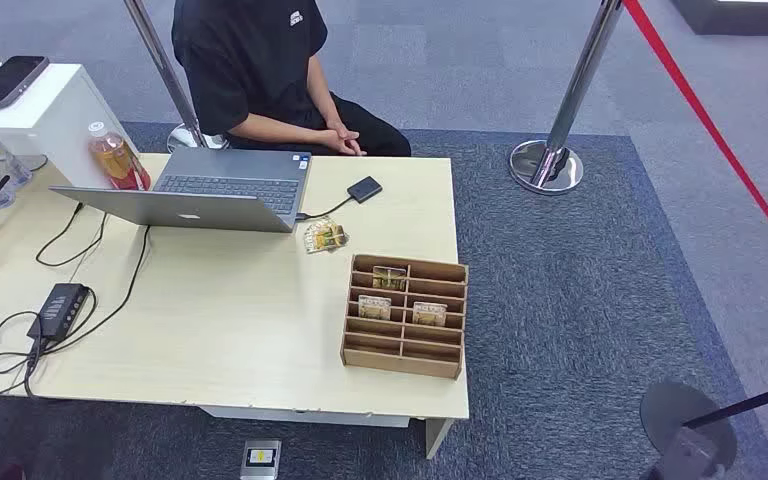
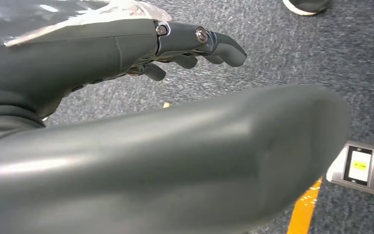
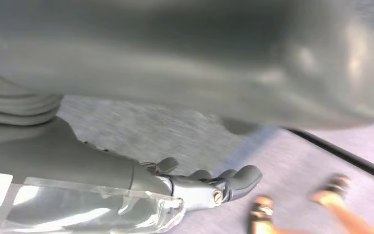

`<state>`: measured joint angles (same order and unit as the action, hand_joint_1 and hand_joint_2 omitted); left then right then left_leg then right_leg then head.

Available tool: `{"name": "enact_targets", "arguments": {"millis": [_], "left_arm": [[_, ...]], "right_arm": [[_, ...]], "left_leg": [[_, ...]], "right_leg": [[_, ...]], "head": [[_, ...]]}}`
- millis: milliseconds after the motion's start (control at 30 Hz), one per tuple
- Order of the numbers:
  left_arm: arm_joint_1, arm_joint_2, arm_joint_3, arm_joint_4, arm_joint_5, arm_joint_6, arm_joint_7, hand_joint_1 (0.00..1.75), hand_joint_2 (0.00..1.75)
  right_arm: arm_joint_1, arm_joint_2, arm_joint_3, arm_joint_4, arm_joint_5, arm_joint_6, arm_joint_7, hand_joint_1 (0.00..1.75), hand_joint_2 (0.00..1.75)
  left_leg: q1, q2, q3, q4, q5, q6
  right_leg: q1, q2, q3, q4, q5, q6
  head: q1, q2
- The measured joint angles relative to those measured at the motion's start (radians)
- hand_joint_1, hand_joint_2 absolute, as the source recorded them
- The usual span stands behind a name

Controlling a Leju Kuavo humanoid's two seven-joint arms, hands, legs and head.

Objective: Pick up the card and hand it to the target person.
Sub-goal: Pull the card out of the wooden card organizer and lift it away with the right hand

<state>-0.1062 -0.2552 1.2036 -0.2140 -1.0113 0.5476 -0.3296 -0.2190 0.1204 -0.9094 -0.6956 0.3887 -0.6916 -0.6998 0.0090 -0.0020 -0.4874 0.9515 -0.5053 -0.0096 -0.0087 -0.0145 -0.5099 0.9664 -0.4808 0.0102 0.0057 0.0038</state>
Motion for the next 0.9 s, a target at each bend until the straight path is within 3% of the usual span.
{"name": "enact_targets", "arguments": {"millis": [267,400,533,667,733,767,867,900], "left_arm": [[-0.001,0.0,0.005,0.0,0.005,0.012,0.01,0.0,0.0],[-0.002,0.0,0.004,0.0,-0.003,0.007,0.009,0.0,0.0],[-0.002,0.0,0.004,0.0,-0.009,-0.001,0.009,0.0,0.0],[-0.002,0.0,0.003,0.0,-0.009,-0.003,0.009,0.0,0.0],[-0.002,0.0,0.004,0.0,-0.009,-0.004,0.009,0.0,0.0],[-0.003,0.0,0.004,0.0,-0.008,-0.004,0.009,0.0,0.0],[-0.003,0.0,0.004,0.0,-0.008,-0.004,0.009,0.0,0.0],[-0.003,0.0,0.004,0.0,-0.009,-0.004,0.009,0.0,0.0]], "right_arm": [[0.066,0.095,0.32,-0.346,0.126,-0.004,0.005,0.0,0.0],[0.132,0.141,0.479,-0.553,0.36,-0.006,0.077,0.0,0.0],[0.174,0.152,0.621,-0.715,0.627,-0.006,0.154,0.0,0.0],[0.194,0.152,0.715,-0.803,0.726,-0.006,0.188,0.0,1.75],[0.208,0.152,0.749,-0.828,0.808,-0.006,0.234,0.01,1.75],[0.217,0.152,0.771,-0.837,0.862,-0.006,0.27,0.1,1.75],[0.246,0.151,0.85,-0.853,0.967,-0.006,0.369,0.76,1.75],[0.254,0.149,0.874,-0.856,0.98,-0.006,0.396,0.89,1.75]], "left_leg": [[0.0,0.001,0.0,0.0,0.001,-0.001],[0.0,0.001,0.0,0.0,0.001,-0.001],[0.0,0.001,0.0,0.0,0.0,-0.001],[0.0,0.001,0.0,0.0,0.0,-0.001],[0.0,0.001,0.0,0.0,0.0,0.0],[0.0,0.001,0.0,0.0,0.0,0.0],[0.0,0.0,-0.001,0.0,0.0,0.0],[0.0,0.0,-0.001,0.0,0.0,0.0]], "right_leg": [[0.0,0.0,0.0,0.001,0.0,0.0],[0.001,0.0,-0.001,0.001,0.0,-0.001],[0.001,0.0,-0.001,0.001,0.0,-0.001],[0.001,0.0,-0.001,0.001,0.0,0.0],[0.001,0.0,-0.001,0.001,0.0,0.0],[0.001,0.0,-0.001,0.001,0.0,0.0],[0.001,0.0,-0.001,0.001,0.0,-0.001],[0.001,0.0,-0.001,0.001,0.0,-0.001]], "head": [[0.0,0.0],[0.0,0.0],[0.0,0.0],[0.0,0.0],[0.0,0.0],[0.0,0.0],[0.0,0.0],[0.0,0.0]]}}
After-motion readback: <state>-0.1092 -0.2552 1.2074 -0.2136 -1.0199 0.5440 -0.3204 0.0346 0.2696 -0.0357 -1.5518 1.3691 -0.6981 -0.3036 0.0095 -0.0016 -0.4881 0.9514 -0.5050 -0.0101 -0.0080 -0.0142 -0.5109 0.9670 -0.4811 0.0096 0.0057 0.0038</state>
